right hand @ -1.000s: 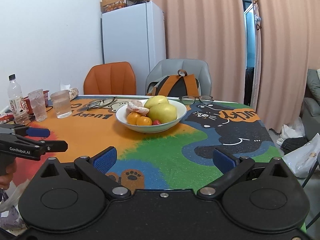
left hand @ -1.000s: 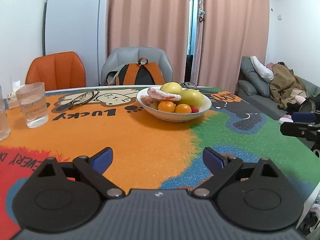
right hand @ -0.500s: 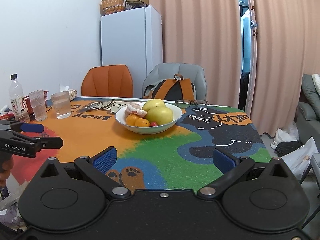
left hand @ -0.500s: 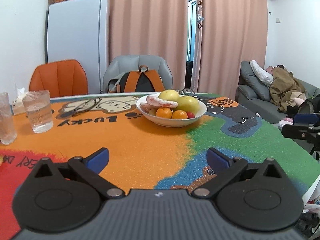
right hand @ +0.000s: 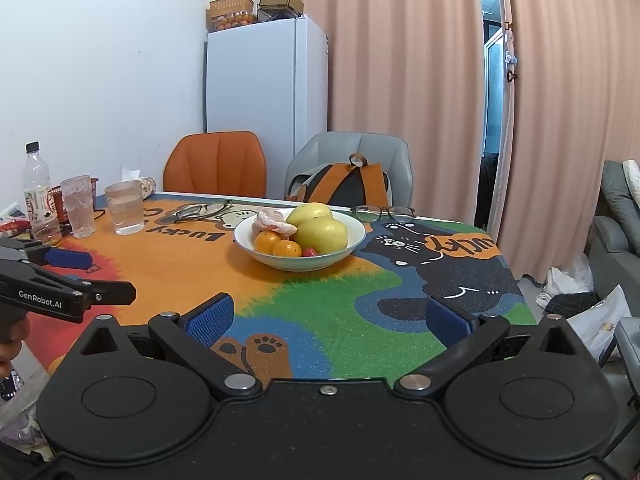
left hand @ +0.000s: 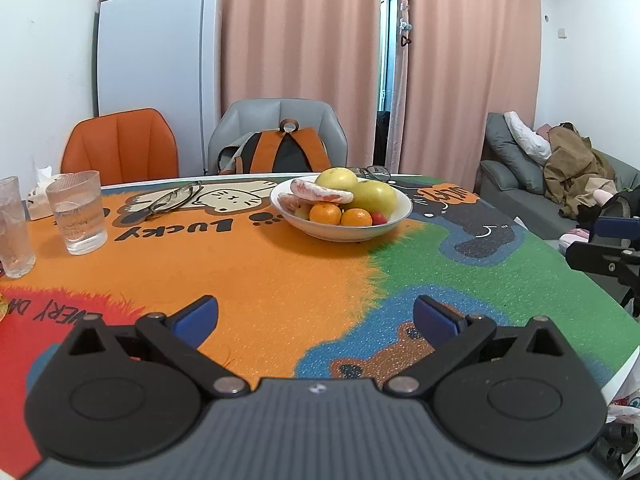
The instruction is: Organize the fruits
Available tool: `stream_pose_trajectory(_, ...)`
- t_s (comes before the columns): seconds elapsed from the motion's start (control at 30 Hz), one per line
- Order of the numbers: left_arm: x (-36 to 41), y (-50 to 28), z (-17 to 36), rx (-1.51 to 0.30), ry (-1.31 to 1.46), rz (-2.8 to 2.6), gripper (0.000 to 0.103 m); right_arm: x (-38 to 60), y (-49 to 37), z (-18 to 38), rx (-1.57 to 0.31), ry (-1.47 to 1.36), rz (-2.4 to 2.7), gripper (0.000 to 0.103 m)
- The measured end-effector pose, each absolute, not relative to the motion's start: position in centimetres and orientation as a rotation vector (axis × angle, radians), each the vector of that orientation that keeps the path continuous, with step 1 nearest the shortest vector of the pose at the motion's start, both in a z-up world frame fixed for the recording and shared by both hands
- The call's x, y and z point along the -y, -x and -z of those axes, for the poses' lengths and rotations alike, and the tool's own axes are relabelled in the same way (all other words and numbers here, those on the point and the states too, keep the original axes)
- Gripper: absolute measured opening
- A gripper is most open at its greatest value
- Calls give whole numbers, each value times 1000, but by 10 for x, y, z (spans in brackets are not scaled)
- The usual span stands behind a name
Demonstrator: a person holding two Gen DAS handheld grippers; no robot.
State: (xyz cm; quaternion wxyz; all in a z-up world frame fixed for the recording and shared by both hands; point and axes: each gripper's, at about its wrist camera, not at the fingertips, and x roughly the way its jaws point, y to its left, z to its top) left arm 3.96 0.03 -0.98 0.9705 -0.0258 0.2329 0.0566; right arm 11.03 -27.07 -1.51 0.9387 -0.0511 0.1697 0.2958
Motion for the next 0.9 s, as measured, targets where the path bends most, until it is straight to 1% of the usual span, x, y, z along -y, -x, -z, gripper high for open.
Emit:
stream_pose_trajectory(0.27, 2, -36, 6, -445, 43, -118, 103, 270, -109, 15, -349, 104, -609, 103)
stream_pose_trajectory(0.9, 6, -35, 6, -449, 33, -116, 103, 271, -107, 15, -349, 107, -615, 103)
